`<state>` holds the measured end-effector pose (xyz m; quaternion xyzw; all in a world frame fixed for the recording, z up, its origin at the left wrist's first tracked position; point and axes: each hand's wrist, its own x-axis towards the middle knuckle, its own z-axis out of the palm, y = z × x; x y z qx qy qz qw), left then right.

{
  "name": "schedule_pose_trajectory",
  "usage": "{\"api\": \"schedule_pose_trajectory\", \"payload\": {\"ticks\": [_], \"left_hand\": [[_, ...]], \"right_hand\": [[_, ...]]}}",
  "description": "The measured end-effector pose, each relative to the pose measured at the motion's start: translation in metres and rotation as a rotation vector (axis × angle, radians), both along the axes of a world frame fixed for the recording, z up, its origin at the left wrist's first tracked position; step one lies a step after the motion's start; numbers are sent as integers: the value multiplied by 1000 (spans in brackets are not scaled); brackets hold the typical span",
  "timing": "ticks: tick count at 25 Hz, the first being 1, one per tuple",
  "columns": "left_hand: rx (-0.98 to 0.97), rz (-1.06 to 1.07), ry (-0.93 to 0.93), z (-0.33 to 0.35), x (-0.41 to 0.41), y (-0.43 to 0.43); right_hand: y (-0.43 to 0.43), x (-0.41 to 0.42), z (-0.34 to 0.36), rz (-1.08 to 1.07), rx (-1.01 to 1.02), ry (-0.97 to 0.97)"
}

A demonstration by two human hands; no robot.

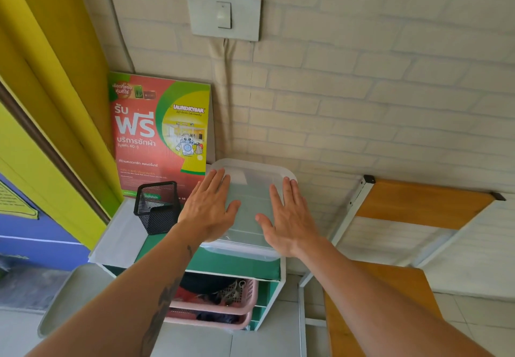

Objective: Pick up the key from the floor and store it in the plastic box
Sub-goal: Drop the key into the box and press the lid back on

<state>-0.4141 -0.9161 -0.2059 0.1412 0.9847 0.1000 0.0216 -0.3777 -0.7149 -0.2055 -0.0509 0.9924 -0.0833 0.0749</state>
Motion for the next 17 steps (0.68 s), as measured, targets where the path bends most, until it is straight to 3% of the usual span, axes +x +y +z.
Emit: {"api": "schedule_pose_trajectory", "payload": {"ticks": [8,13,17], "left_hand": [[-94,-20,-80,9,-2,5],[-4,-32,133,24,-28,15],[-59,-86,77,10,-41,21]], "right_hand": [[-1,-1,4,3,49,-37],[-4,-27,23,-8,40,35],[-3,-44,14,35,61,59]]}}
